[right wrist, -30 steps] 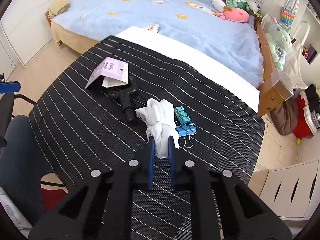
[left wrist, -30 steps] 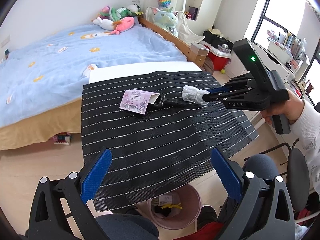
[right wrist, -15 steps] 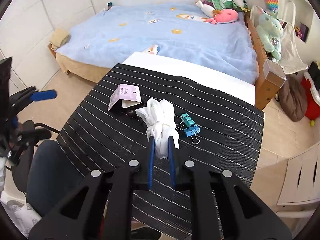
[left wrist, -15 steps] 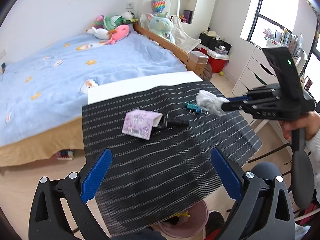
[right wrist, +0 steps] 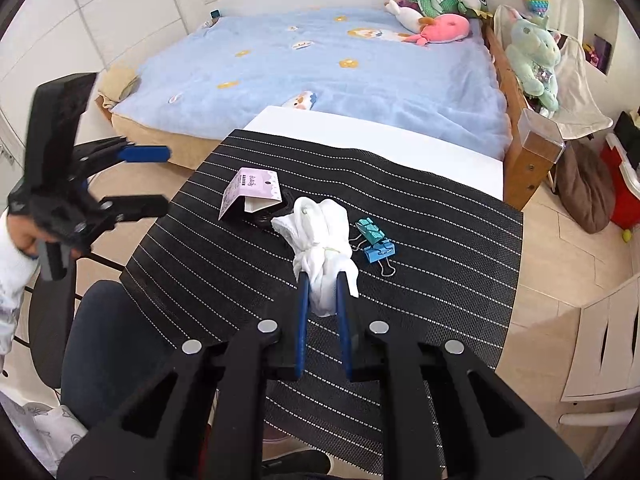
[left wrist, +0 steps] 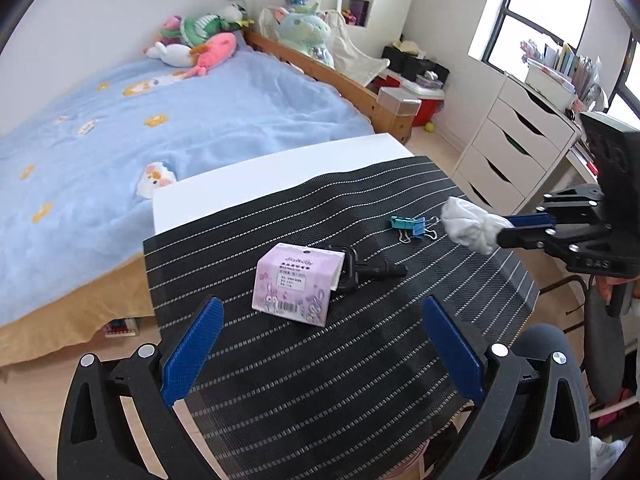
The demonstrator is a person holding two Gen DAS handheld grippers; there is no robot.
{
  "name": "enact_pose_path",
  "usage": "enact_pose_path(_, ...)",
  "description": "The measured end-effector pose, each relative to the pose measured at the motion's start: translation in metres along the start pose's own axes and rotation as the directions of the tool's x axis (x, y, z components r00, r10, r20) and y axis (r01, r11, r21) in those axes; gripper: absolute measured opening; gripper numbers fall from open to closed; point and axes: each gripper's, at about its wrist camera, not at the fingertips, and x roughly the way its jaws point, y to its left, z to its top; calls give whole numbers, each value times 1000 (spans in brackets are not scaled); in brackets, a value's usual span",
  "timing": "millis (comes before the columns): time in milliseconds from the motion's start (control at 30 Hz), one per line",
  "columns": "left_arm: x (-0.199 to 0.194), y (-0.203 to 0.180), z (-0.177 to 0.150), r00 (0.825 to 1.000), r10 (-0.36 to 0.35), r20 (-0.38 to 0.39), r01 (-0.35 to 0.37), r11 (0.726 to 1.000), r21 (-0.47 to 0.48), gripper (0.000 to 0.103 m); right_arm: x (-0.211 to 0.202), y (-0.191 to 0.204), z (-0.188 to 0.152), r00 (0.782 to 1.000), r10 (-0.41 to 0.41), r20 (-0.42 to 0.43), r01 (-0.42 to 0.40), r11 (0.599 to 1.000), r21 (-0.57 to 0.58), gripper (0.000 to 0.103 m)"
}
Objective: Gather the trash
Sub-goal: 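Grasp the pink printed box with the left gripper while right holds the socks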
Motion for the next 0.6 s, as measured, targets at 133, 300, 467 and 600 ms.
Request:
enact_pose_path(133, 21, 8, 9, 998, -46, -38, 47, 999, 27, 95, -1, 0, -1, 1000, 1, -1, -1, 1000, 6, 13)
enact_pose_path(300, 47, 18, 19, 993, -74, -97, 76, 997, 25, 95, -3, -1, -1, 1000, -4, -2, 4, 1000, 9, 13)
enact_pose_path(467, 64, 20, 23, 987, -84, -134, 89, 996, 33, 95, -3, -3, -2, 1000, -9, -8, 9, 1000, 13, 13)
enact_pose_path(600, 73, 24, 24, 984, -91, -151, 96, 995, 22, 95, -2, -5, -3, 1000, -13, -13, 13, 1000, 18, 13)
